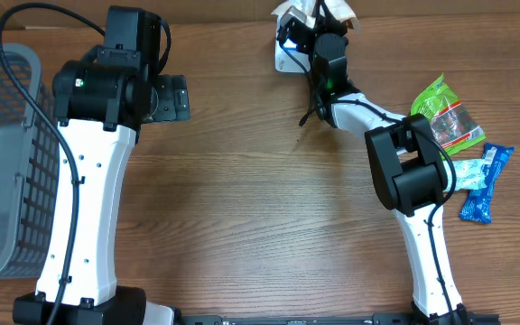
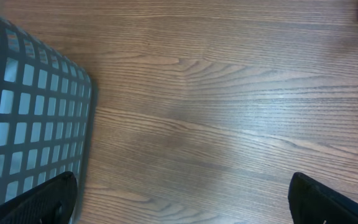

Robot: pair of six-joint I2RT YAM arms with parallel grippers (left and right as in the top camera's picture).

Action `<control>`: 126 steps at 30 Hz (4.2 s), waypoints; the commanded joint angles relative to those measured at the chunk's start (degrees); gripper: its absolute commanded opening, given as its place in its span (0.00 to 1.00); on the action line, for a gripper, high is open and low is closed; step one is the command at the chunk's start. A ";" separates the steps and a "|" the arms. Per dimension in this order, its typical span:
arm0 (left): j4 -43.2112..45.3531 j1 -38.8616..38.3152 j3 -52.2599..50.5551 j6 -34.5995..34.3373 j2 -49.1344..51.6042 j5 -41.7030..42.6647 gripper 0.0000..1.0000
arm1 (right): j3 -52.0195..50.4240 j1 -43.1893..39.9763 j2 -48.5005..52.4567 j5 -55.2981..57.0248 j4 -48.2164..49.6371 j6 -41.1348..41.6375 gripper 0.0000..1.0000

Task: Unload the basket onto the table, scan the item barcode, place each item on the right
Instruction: 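Hold the tan bag against the scanner face, then carry the tan bag right and drop it onto the item pile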

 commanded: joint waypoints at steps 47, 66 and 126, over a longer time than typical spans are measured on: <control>0.04 0.20 0.94 0.87 -1.14 -0.61 1.00 | 1.22 1.53 -0.28 3.08 -6.01 -2.80 0.04; 0.04 0.20 0.94 0.87 -1.14 -0.61 1.00 | 1.11 1.16 0.92 10.38 -0.33 5.44 0.04; 0.04 0.20 0.94 0.87 -1.14 -0.61 1.00 | 1.66 9.55 -39.50 -10.69 -115.03 70.77 0.04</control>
